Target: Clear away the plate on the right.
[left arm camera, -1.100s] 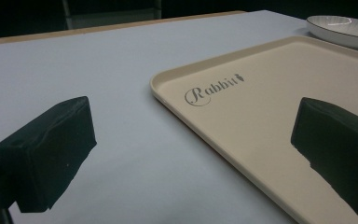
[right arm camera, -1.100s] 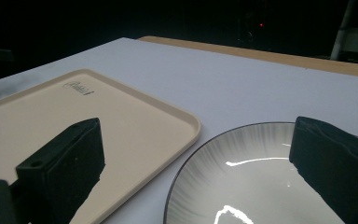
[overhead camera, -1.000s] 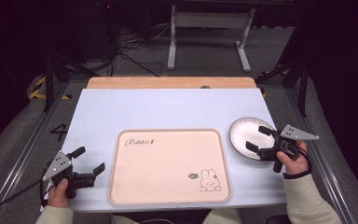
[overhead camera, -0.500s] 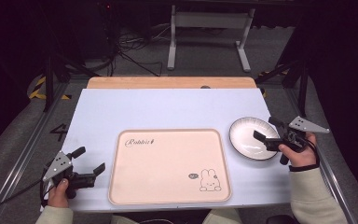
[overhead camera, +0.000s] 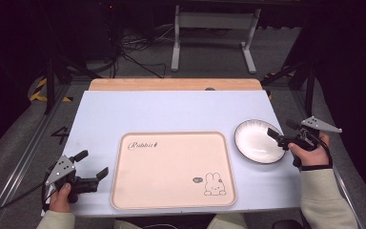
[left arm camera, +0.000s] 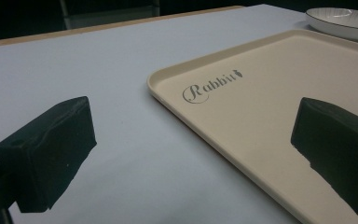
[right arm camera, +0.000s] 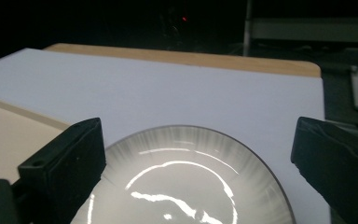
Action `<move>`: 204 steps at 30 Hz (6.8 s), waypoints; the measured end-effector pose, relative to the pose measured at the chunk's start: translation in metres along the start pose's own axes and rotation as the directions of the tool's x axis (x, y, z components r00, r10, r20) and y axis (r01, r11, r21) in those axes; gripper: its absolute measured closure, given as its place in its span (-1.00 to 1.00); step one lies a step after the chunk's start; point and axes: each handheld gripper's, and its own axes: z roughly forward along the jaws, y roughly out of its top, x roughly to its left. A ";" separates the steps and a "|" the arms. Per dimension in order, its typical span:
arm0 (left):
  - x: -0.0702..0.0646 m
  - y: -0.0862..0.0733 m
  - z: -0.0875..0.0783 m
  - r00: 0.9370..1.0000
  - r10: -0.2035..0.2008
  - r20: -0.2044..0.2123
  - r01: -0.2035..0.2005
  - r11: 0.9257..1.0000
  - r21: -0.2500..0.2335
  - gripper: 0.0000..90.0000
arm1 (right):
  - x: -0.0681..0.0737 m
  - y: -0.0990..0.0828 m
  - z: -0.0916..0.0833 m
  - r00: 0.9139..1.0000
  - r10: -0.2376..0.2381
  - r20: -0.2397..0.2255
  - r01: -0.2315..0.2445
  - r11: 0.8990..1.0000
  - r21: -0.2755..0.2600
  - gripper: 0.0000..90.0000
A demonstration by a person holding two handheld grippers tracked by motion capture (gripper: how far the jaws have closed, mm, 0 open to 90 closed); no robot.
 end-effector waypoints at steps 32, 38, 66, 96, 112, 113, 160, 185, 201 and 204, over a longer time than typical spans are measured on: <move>-0.001 0.000 -0.001 1.000 0.008 0.010 -0.008 1.000 0.001 -0.99 | -0.037 -0.043 0.013 0.979 0.161 0.128 -0.184 0.963 0.198 -0.51; -0.001 0.000 -0.001 1.000 0.009 0.010 -0.009 1.000 0.001 -0.99 | -0.043 -0.044 0.011 0.963 0.235 0.133 -0.256 0.950 0.179 -0.31; -0.001 0.000 0.000 1.000 0.008 0.007 -0.008 1.000 0.001 -0.99 | -0.041 -0.047 0.016 0.911 0.383 0.151 -0.409 0.884 0.224 0.65; -0.001 0.000 -0.001 1.000 0.007 0.008 -0.007 1.000 0.002 -0.99 | -0.022 -0.021 -0.002 0.929 0.351 0.117 -0.362 0.928 0.091 0.89; -0.001 0.000 -0.001 1.000 0.011 0.007 -0.011 1.000 0.002 -0.99 | -0.015 -0.005 -0.018 0.926 0.363 0.106 -0.370 0.927 0.053 0.88; -0.001 0.000 -0.001 1.000 0.011 0.007 -0.011 1.000 0.002 -0.99 | -0.014 -0.004 -0.020 0.925 0.366 0.101 -0.372 0.927 0.047 0.88; 0.000 0.000 0.001 1.000 0.002 0.010 -0.002 1.000 0.008 -0.99 | 0.093 0.050 0.016 0.922 0.349 -0.168 -0.327 0.934 0.141 0.87; -0.001 0.001 0.001 1.000 0.017 0.011 -0.017 1.000 0.018 -0.99 | 0.153 0.060 0.065 0.884 0.345 -0.315 -0.289 0.934 0.212 0.87; -0.002 0.000 0.001 1.000 0.019 0.006 -0.020 1.000 0.013 -0.99 | 0.164 0.046 0.095 0.847 0.401 -0.350 -0.324 0.910 0.260 0.87; -0.002 0.000 0.001 1.000 0.019 0.006 -0.019 1.000 0.013 -0.99 | 0.165 0.042 0.100 0.836 0.421 -0.352 -0.336 0.900 0.278 0.87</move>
